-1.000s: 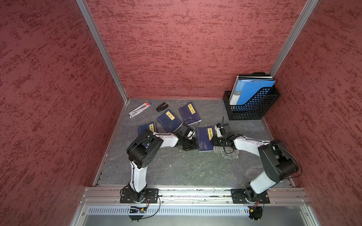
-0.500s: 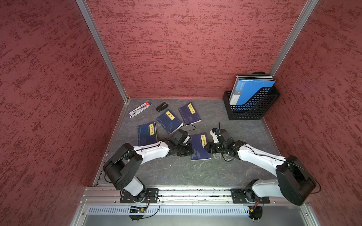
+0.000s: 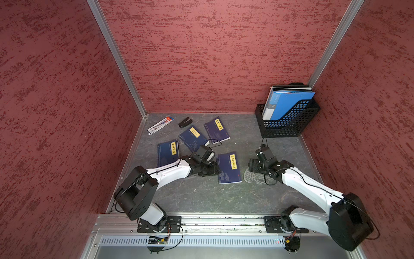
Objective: Wipe the cover of the book
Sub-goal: Move the book to the center of the board, then pick up the cleaning item at the center of the board.
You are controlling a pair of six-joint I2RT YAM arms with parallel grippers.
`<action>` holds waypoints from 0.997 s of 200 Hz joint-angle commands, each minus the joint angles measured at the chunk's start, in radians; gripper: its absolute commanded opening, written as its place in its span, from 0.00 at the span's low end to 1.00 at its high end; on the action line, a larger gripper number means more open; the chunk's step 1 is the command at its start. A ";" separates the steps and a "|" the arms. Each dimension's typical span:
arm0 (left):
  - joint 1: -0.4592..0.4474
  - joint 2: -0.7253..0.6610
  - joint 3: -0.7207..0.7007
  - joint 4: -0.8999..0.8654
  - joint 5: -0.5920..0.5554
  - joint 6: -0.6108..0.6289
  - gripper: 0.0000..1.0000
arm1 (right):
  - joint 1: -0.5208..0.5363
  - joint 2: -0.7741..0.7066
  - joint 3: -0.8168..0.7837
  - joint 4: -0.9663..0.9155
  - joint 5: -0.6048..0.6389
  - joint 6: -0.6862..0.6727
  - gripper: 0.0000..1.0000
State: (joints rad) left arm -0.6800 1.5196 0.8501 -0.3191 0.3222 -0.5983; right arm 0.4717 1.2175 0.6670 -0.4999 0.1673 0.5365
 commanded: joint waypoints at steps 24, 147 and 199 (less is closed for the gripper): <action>0.039 -0.029 0.026 -0.029 0.048 0.076 0.65 | -0.020 0.047 -0.029 -0.003 0.047 0.039 0.91; 0.080 -0.013 0.027 0.013 0.129 0.116 0.65 | -0.033 0.205 -0.103 0.086 -0.019 0.082 0.79; 0.129 -0.022 0.020 -0.003 0.156 0.150 0.65 | -0.032 0.254 -0.094 0.101 -0.039 0.099 0.39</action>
State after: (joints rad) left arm -0.5732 1.5146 0.8589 -0.3325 0.4541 -0.4835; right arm 0.4408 1.4120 0.6064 -0.3794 0.2199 0.6064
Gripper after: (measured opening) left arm 0.649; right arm 0.473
